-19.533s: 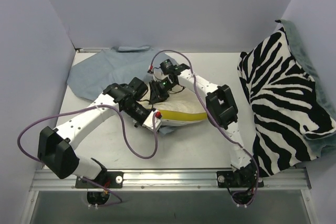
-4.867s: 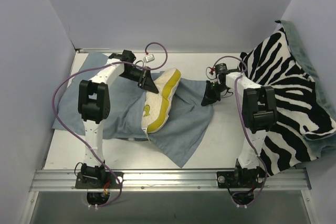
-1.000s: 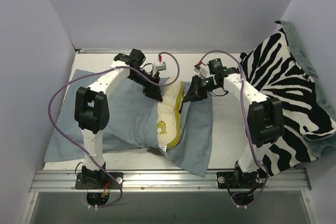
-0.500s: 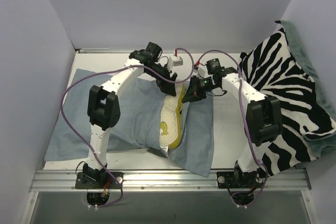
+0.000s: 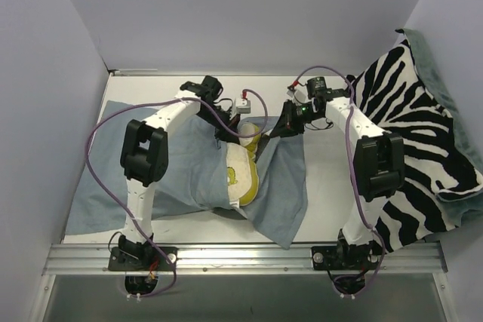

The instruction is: Put the pillow into the pillowcase

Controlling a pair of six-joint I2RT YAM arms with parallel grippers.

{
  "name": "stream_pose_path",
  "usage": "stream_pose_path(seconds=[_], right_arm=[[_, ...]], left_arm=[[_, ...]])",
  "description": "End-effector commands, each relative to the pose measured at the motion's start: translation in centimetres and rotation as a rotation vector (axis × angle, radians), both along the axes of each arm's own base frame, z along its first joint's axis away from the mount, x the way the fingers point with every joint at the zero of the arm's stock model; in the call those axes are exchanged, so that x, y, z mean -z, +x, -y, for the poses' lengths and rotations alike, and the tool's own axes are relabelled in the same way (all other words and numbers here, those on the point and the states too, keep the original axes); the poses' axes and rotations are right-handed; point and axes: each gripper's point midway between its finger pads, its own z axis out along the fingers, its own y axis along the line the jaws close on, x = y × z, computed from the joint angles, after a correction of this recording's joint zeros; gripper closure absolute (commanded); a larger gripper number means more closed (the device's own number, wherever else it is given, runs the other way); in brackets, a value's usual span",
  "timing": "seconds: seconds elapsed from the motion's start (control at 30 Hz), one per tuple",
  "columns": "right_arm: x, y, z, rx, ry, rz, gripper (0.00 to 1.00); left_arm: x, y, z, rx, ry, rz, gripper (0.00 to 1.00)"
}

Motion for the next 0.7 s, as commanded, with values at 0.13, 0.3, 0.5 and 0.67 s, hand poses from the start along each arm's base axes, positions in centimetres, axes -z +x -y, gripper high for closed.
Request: stream_pose_path(seconds=[0.13,0.3,0.5,0.67], right_arm=[[-7.8,4.9,-2.4,-0.009,0.145,0.231,1.0],[-12.2,-0.8,-4.2,-0.13,0.246,0.284,1.0],[-9.3,-7.2,-1.5,-0.147,0.189,0.157,1.0],[-4.2,-4.4,-0.1,-0.169,0.005,0.15,1.0]], left_arm=[[1.0,-9.1,-1.9,0.304,0.033,-0.097,1.0],[2.4,-3.5,0.2,0.118,0.024,-0.154,1.0],[-1.2,10.8,-0.5,-0.37,-0.076,-0.018,1.0],[-5.9,15.2,-2.7,-0.538,-0.115,0.13,0.5]])
